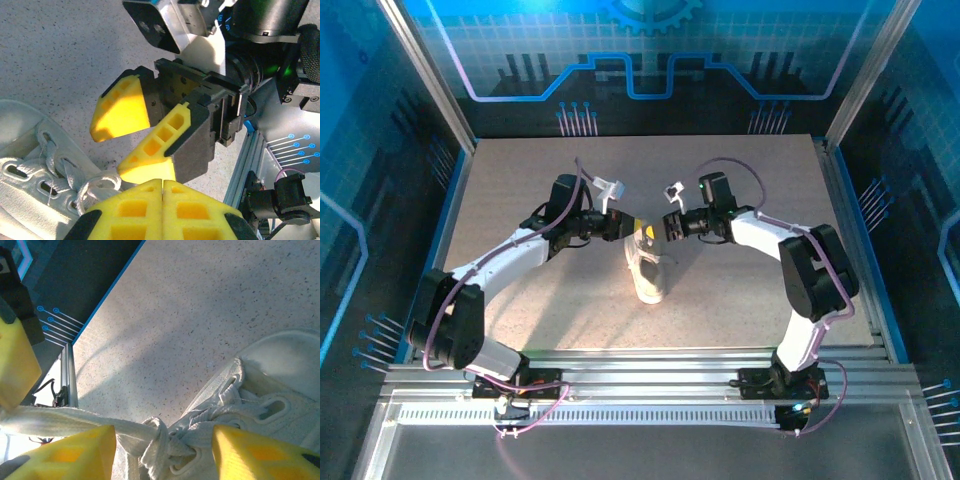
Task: Tie the shoes
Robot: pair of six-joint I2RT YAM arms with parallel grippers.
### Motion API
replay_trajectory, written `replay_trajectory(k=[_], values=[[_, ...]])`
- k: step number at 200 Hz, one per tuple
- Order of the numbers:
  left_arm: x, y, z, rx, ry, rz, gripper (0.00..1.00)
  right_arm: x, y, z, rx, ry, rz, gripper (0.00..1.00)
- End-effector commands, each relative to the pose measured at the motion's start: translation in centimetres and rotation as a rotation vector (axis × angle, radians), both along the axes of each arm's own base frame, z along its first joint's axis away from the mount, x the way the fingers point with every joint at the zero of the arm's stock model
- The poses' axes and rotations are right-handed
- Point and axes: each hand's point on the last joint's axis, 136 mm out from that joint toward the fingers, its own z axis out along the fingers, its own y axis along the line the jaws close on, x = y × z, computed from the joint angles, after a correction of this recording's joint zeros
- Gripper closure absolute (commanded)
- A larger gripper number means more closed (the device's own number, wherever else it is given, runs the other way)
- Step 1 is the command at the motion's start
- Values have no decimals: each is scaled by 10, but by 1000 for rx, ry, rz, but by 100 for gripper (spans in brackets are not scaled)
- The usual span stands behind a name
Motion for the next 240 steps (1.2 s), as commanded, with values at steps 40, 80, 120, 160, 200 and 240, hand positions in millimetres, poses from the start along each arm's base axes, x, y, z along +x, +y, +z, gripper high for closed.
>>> replay_trajectory(k=[40,80,120,160,200,240], values=[[-1,5,19,0,-46,-2,100,-11,13,-15,-56,70,92,49],[1,6,19,3,-45,1,100,-20,8,-17,-73,68,103,60],[1,8,17,7,-41,4,100,-22,1,-17,-96,20,90,77],[2,10,14,14,-30,16,100,-28,-5,-4,-96,-147,109,78],[2,10,12,8,-18,18,100,-41,-8,1,-128,-374,168,78],[2,9,10,3,-9,14,100,-51,-2,-9,-199,-431,261,62]])
